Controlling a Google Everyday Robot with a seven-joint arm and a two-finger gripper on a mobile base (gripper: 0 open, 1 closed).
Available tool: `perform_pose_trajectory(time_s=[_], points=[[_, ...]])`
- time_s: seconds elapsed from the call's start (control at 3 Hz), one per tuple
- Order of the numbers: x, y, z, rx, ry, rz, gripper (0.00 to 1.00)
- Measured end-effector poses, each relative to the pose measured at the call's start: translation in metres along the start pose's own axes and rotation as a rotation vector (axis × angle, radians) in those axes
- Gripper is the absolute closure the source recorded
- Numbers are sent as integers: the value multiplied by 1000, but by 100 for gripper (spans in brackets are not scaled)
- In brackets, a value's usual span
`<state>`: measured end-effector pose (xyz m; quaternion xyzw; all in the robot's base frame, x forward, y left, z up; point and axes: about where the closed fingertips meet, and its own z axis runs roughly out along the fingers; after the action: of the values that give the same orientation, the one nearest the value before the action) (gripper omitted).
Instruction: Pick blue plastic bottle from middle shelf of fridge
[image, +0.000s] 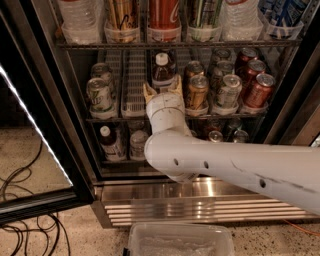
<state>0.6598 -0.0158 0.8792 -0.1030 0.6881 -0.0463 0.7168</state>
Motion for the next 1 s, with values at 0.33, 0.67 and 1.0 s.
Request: perform_pose_trajectory(time_s=[0.33,0.67,1.0], points=[[0,0,0,0,0,0,67],[0,0,0,0,0,0,90],[-8,-1,-6,-10,-26,34,100]])
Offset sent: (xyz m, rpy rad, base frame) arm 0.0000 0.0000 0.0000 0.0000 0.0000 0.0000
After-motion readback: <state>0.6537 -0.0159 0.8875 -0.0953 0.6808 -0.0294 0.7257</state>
